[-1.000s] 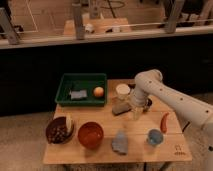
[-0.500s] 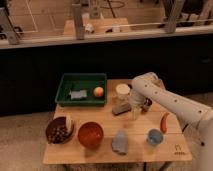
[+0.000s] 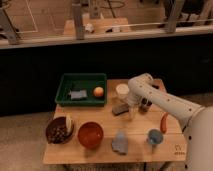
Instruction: Wipe red bowl with eraser
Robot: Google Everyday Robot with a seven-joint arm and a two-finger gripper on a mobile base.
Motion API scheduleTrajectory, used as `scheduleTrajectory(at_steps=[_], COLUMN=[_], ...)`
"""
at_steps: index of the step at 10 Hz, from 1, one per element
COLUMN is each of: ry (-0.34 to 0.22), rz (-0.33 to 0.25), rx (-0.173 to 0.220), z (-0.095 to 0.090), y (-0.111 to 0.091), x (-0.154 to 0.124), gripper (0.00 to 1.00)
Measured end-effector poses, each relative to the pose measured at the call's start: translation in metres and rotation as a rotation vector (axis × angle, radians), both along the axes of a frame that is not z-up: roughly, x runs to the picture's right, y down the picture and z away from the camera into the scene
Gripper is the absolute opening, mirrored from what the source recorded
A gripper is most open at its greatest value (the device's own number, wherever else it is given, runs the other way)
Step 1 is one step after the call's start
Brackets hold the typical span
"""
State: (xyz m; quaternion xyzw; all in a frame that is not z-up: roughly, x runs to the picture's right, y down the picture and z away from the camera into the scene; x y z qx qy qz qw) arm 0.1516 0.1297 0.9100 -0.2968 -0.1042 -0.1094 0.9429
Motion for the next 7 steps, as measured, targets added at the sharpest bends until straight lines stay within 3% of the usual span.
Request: scheduleTrajectory(at_steps=[1, 7], ry=[-0.004, -0.067], rz=[0.000, 0.029], rx=[-0.001, -0.007], z=[0.004, 0.003], y=[0.001, -0.003], x=[-0.002, -0.014], gripper=[0.74, 0.12])
